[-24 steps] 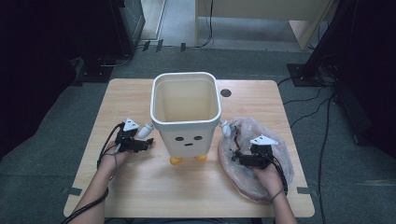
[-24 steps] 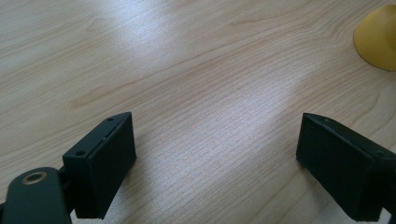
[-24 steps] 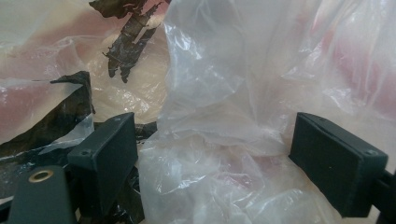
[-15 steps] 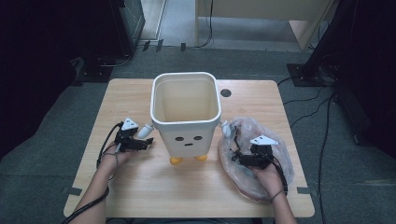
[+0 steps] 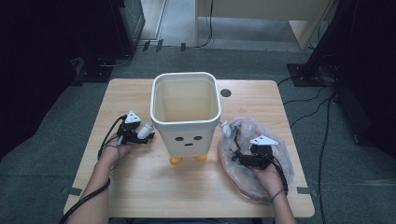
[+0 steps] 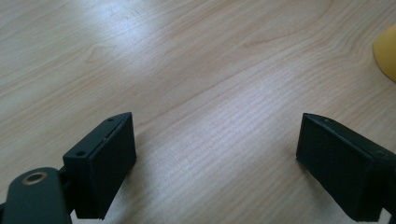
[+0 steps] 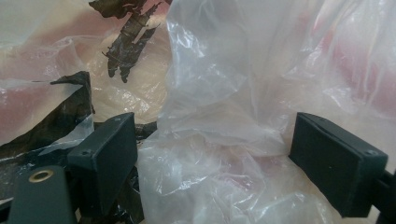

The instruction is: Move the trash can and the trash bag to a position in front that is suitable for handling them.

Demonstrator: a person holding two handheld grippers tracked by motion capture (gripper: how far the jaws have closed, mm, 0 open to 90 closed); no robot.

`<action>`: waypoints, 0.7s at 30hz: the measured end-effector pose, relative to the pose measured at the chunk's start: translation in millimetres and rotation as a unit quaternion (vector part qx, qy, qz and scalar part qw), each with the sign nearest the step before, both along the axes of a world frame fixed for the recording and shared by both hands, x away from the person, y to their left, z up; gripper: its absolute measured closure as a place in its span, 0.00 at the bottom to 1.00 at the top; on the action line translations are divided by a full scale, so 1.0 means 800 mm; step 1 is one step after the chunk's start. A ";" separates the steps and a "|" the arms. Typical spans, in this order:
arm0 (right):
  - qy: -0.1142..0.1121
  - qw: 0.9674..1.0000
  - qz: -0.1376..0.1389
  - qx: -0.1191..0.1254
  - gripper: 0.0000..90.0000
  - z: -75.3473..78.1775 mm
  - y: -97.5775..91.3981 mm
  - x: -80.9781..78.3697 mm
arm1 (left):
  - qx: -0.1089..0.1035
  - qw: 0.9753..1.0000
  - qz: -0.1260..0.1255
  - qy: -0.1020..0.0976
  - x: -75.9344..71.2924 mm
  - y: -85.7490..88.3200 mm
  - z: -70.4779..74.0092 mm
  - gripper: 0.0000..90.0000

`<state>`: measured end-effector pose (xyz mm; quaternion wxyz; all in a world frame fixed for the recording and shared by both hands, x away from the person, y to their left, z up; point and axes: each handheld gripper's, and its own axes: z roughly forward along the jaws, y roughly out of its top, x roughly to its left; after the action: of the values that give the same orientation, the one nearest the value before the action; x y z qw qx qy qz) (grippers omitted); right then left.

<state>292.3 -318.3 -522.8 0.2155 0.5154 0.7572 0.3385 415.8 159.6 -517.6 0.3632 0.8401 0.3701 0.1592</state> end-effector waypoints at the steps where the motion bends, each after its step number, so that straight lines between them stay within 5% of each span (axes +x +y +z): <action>1: 0.000 1.000 0.000 0.000 0.16 0.000 0.000 0.000 | -0.001 1.000 -0.008 0.000 0.007 0.000 0.000 0.13; 15: 0.000 1.000 -0.002 0.001 0.16 0.000 0.001 -0.001 | 0.002 1.000 -0.005 0.004 0.025 -0.007 0.001 0.13; 21: 0.000 1.000 -0.003 0.000 0.16 0.000 0.001 -0.001 | -0.001 0.999 -0.003 0.035 0.023 -0.009 0.011 0.13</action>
<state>291.1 -317.7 -522.8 0.2162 0.5176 0.7556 0.3383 434.3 152.6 -508.7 0.3517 0.8459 0.3801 0.1280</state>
